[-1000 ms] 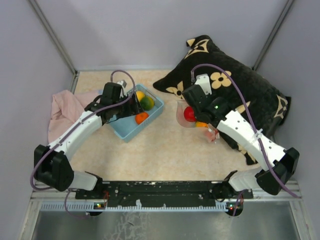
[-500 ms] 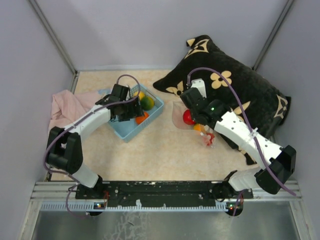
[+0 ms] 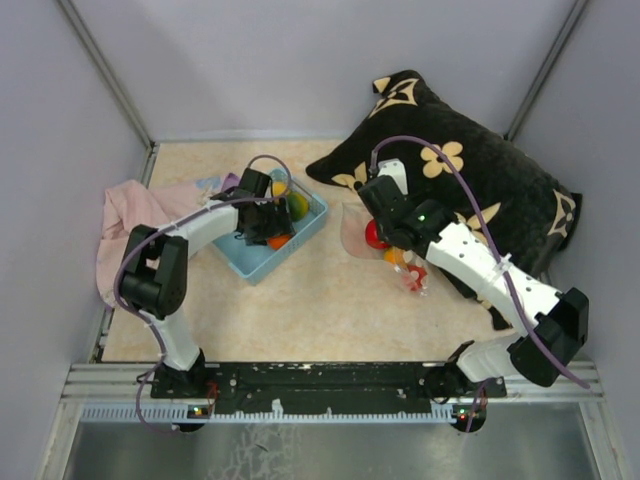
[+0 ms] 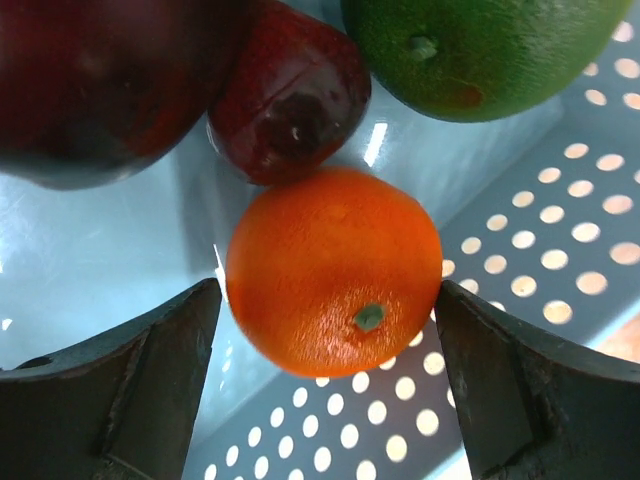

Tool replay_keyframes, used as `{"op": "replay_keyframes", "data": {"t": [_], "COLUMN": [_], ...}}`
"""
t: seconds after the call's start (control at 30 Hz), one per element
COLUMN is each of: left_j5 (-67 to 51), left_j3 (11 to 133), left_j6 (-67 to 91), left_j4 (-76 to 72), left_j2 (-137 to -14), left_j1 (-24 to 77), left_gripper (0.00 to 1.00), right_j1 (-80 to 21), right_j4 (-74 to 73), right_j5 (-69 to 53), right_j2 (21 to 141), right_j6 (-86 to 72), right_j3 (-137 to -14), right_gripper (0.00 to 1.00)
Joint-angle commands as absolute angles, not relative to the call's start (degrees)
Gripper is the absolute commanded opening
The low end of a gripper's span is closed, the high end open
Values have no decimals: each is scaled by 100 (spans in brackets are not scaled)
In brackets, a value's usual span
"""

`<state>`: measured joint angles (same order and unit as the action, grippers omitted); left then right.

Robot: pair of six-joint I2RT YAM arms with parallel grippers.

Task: Place the food in the zip-top bag and seal the zipper
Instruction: Pick up the fake fruit from the bin.

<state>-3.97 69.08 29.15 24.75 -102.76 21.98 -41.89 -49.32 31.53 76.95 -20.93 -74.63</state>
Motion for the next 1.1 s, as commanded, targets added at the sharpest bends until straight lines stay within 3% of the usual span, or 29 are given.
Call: {"op": "replay_keyframes", "data": {"t": [0.0,0.23,0.67,1.07], "left_j5": [-417,-285,-396,-1460], "left_j3": [7077,7085,6753,6135], "left_j6": [2916,2813,2629,2560], "left_j4": [2407,2405,2525,1820], "left_j2": [-10559,-10794,-9884,-8230], "left_j1": [2179,2179,2179,2177], "left_gripper": [93,88,66,66], "right_j1": [-4224,-4220,-4252,-4376], "right_j4": [-4772,-4784,-4815,-4626], "right_j5": [3084,3005,2943,2788], "right_j2": [7741,7792,7849,8015], "right_j6": [-2140,-2134,-2064,-1968], "right_j3": [-7522,-7521,-7696,-7830], "right_gripper": [0,0,0,0]}}
